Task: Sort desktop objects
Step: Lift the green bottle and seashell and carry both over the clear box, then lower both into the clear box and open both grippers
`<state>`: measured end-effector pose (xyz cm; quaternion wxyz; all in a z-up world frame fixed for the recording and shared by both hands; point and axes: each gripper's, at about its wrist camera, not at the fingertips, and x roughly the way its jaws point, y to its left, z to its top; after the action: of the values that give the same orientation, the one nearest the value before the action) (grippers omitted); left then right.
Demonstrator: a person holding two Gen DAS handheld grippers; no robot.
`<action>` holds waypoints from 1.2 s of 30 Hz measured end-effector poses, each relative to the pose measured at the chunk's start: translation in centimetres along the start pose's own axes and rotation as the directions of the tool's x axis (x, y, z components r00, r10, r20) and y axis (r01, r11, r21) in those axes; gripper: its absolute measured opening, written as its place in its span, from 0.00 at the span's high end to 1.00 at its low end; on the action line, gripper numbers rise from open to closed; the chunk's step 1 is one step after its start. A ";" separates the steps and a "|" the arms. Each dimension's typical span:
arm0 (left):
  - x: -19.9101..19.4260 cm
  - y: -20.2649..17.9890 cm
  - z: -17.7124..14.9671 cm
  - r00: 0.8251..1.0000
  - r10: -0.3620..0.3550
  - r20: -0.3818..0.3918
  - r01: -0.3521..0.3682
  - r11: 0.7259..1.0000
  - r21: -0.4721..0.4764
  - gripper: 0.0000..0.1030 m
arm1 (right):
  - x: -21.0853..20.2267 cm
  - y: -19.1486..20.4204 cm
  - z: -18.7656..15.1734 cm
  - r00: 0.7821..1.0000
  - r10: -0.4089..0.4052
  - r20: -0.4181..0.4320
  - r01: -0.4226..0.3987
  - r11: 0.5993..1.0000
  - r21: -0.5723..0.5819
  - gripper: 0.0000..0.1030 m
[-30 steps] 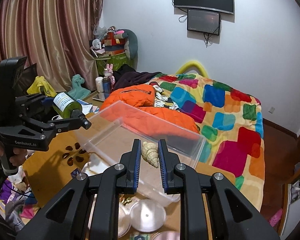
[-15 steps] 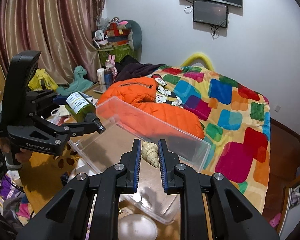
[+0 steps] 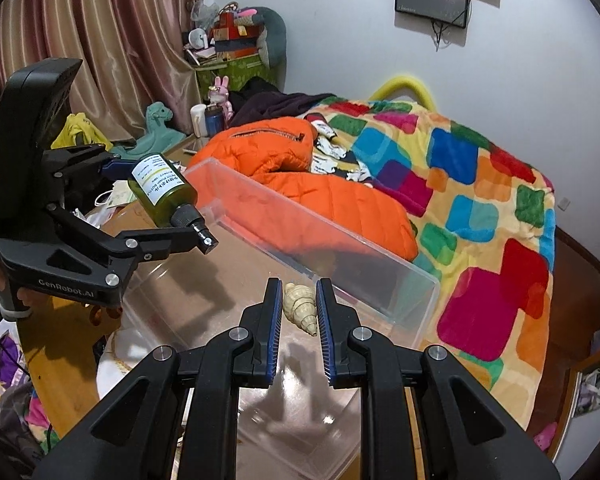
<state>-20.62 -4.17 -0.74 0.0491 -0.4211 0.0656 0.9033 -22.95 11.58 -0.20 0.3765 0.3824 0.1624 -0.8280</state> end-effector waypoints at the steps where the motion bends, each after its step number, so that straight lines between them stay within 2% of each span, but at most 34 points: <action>1: 0.2 -0.1 0.0 1.000 -0.002 -0.007 0.002 1.000 0.006 0.17 | 0.3 0.0 0.0 1.000 -0.002 -0.006 0.002 1.000 -0.001 0.85; 20: 3.4 -2.1 -0.7 0.992 0.076 -0.102 -0.062 0.989 0.131 0.17 | 4.5 0.3 -0.7 0.991 -0.009 -0.133 0.005 1.000 -0.028 0.85; 32: 4.1 -2.2 -0.4 0.988 0.066 -0.140 -0.048 0.990 0.129 0.17 | 5.7 0.4 -1.1 0.982 -0.014 -0.188 0.007 0.999 -0.038 0.85; 36: 4.4 -1.9 -0.4 0.984 0.039 -0.174 -0.018 0.993 0.119 0.16 | 6.0 0.6 -1.0 0.980 -0.020 -0.199 0.011 0.999 -0.050 0.85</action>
<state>-22.90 -2.16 -4.52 0.0546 -0.4945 0.1285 0.8579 -24.50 8.72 -5.34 0.3611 0.4529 0.2226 -0.7842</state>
